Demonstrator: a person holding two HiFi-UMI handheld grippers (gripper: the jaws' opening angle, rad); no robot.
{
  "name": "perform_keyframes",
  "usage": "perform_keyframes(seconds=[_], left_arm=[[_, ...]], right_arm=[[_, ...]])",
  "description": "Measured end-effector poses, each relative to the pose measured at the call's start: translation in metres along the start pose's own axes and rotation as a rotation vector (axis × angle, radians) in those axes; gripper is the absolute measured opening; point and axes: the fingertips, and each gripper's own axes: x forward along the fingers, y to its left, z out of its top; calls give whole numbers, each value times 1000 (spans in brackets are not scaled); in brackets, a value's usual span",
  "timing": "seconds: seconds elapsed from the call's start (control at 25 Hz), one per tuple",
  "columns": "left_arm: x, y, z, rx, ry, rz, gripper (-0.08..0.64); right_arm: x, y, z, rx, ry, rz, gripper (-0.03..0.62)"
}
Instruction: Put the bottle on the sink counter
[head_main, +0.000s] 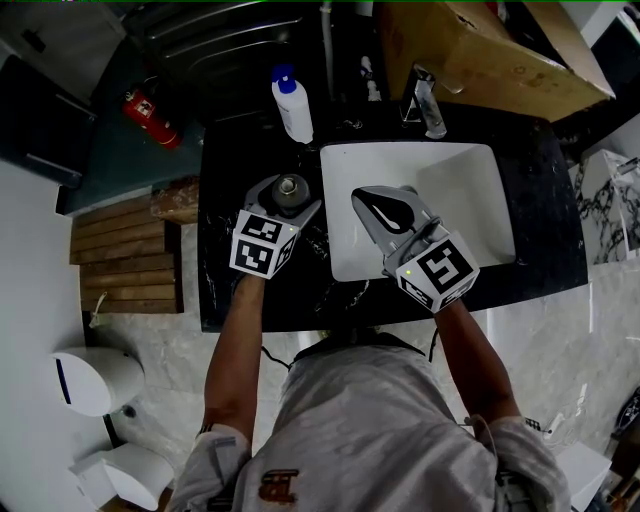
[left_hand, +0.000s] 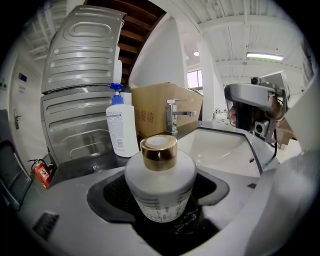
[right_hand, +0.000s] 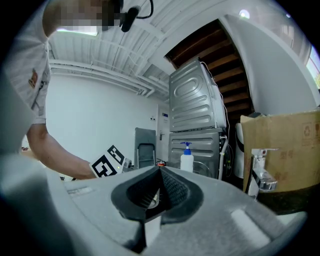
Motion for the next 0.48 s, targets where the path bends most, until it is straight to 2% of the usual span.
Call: perform_keyframes(seconds=[0.12, 0.32, 0.48], left_arm=[[-4, 0, 0, 8, -4, -2, 337], [-20, -1, 14, 8, -63, 7, 345], [-45, -4, 40, 14, -168, 30, 345]], right_arm=[[-2, -2, -2, 10, 3, -9, 1], [-1, -3, 5, -9, -9, -6, 2], [1, 0, 9, 6, -30, 5, 2]])
